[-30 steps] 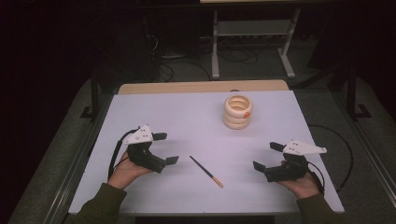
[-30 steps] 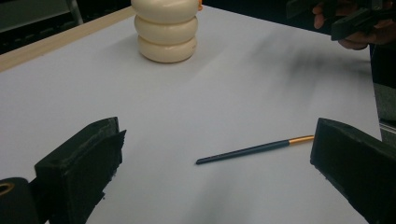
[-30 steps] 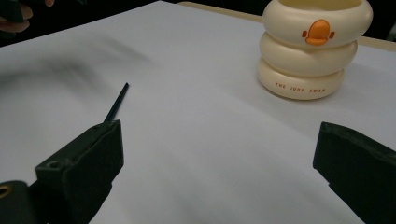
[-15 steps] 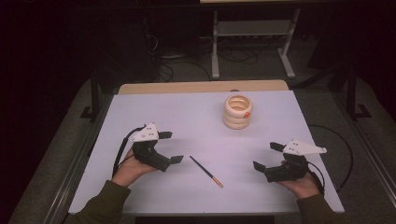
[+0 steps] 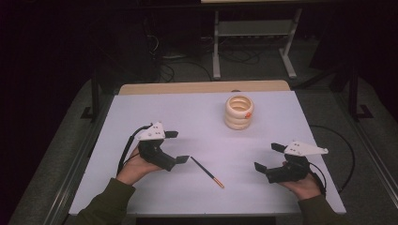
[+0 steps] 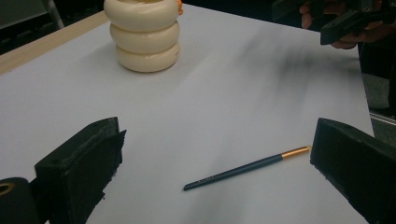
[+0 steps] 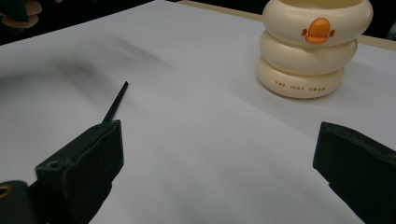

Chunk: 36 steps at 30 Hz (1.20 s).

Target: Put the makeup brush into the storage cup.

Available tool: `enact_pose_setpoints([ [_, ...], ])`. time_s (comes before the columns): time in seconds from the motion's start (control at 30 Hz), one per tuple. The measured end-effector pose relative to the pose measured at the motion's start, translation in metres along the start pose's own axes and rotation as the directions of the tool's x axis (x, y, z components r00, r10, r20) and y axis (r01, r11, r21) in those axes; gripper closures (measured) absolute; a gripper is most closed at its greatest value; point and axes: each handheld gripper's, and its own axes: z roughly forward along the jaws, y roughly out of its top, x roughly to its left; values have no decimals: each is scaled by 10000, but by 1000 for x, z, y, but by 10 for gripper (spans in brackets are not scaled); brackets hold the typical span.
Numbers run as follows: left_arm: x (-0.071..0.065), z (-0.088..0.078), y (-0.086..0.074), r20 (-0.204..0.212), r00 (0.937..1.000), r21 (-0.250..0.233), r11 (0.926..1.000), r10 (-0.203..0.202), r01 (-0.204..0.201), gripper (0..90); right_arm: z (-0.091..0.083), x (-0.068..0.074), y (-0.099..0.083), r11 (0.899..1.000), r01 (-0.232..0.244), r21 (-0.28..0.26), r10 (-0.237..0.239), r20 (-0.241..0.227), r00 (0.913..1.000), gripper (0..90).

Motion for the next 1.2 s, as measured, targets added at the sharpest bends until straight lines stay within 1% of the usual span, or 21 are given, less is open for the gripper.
enact_pose_setpoints([
  [0.03, 0, 1, 1, 49, 10000, 15, 10000, 60, -60, 18, 0, 0, 0, 10000, -13, -7, 13, -5, 10000, 11],
  [0.1, 0, 3, 2, 86, 10000, -38, 10000, 16, -16, 18, 0, 0, 0, 10000, -71, -43, 71, 0, 10000, 11],
  [0.23, -1, 6, 4, 156, 9998, 50, 9999, 129, -130, 18, 0, 0, 0, 10000, -53, -32, 53, -5, 10000, 11],
  [0.27, 0, 7, 5, 191, 9997, 149, 9997, 168, -171, 18, 0, 0, 0, 10000, -57, -32, 57, 3, 10000, 11],
  [0.47, 0, 10, 8, 307, 9994, 177, 9997, 183, -188, 18, 0, -1, 0, 10000, -45, -42, 45, 2, 10000, 11],
  [0.5, 1, 12, 10, 364, 9990, 185, 9995, 260, -267, 18, 0, -1, 0, 10000, -71, 8, 71, 8, 10000, 11],
  [0.57, 1, 13, 12, 408, 9987, 223, 9993, 292, -301, 18, 0, -1, 0, 10000, -89, -7, 89, 6, 10000, 11],
  [0.73, 0, 20, 15, 553, 9981, 206, 9994, 274, -286, 18, 0, -2, -1, 9999, -122, -29, 122, 17, 9999, 11],
  [0.77, 0, 21, 15, 574, 9978, 233, 9991, 342, -356, 18, 0, -2, -1, 9999, -144, -39, 144, 9, 9999, 12],
  [0.83, 0, 25, 16, 646, 9974, 290, 9990, 321, -340, 18, -1, -2, -1, 9999, -157, -51, 158, 16, 9999, 12],
  [0.93, -1, 26, 17, 659, 9973, 315, 9989, 330, -351, 18, -1, -2, -1, 9998, -178, -54, 178, 18, 9998, 12],
  [0.97, -2, 29, 19, 786, 9962, 349, 9986, 363, -392, 18, -1, -2, 0, 9998, -194, -73, 194, 10, 9998, 11],
  [1.0, -1, 30, 20, 807, 9958, 329, 9985, 420, -448, 18, -1, -2, 0, 9998, -175, -80, 175, 12, 9998, 12],
  [1.07, -2, 33, 22, 852, 9956, 271, 9988, 388, -412, 18, -1, -2, 0, 9998, -169, -97, 169, 14, 9999, 11],
  [1.2, -3, 38, 26, 999, 9938, 317, 9982, 481, -515, 18, -1, -3, 0, 9997, -188, -148, 188, 27, 9998, 12],
])
